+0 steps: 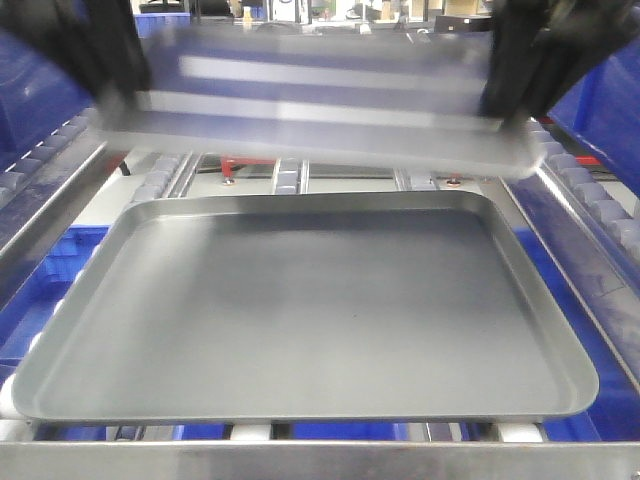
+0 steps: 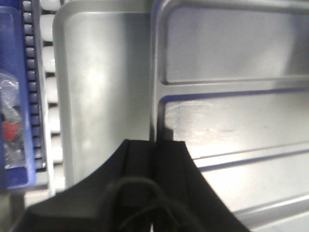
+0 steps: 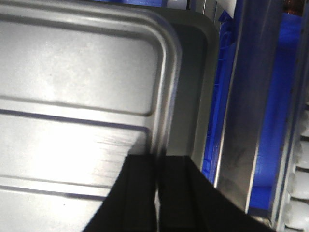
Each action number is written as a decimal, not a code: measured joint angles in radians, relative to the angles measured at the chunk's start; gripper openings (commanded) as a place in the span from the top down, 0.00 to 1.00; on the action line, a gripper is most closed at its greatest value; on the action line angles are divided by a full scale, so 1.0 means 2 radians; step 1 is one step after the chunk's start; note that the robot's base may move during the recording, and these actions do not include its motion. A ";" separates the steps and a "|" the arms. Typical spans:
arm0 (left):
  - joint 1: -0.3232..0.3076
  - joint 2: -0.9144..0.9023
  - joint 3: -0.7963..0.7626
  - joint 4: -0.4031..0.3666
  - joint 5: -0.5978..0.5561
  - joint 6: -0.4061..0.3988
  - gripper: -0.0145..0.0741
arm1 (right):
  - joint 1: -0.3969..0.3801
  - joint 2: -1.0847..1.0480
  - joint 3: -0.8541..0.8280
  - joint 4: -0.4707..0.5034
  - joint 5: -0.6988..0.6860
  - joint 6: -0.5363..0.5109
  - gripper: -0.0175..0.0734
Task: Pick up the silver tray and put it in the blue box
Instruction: 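Lift the silver tray up off the grey tray with both grippers, then hold the silver tray in both grippers while the base drives away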
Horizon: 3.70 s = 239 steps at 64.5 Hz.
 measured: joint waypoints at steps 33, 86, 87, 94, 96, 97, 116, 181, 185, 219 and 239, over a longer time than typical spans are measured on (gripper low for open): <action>-0.040 -0.001 -0.031 0.033 0.049 -0.033 0.94 | 0.023 -0.028 -0.050 -0.015 0.093 0.004 0.75; -0.040 -0.001 -0.031 0.032 0.049 -0.033 0.94 | 0.023 -0.028 -0.050 -0.015 0.098 0.004 0.75; -0.040 -0.001 -0.031 0.032 0.049 -0.033 0.94 | 0.023 -0.028 -0.050 -0.015 0.098 0.005 0.75; -0.040 -0.001 -0.031 0.032 0.049 -0.033 0.95 | 0.023 -0.028 -0.050 -0.015 0.098 0.005 0.75; -0.040 -0.001 -0.031 0.032 0.049 -0.033 0.95 | 0.023 -0.028 -0.050 -0.015 0.098 0.005 0.75; -0.040 -0.001 -0.031 0.032 0.049 -0.033 0.94 | 0.023 -0.028 -0.050 -0.015 0.098 0.005 0.75; -0.040 -0.001 -0.031 0.032 0.049 -0.033 0.94 | 0.024 -0.028 -0.050 -0.015 0.098 0.004 0.75; -0.040 -0.001 -0.031 0.032 0.049 -0.033 0.95 | 0.024 -0.028 -0.050 -0.015 0.098 0.005 0.75; -0.040 -0.001 -0.031 0.032 0.049 -0.033 0.94 | 0.024 -0.028 -0.050 -0.015 0.098 0.005 0.75; -0.040 -0.001 -0.031 0.032 0.049 -0.033 0.95 | 0.024 -0.028 -0.050 -0.015 0.099 0.005 0.75; -0.040 -0.001 -0.031 0.031 0.048 -0.033 0.95 | 0.024 -0.028 -0.050 -0.015 0.101 0.004 0.75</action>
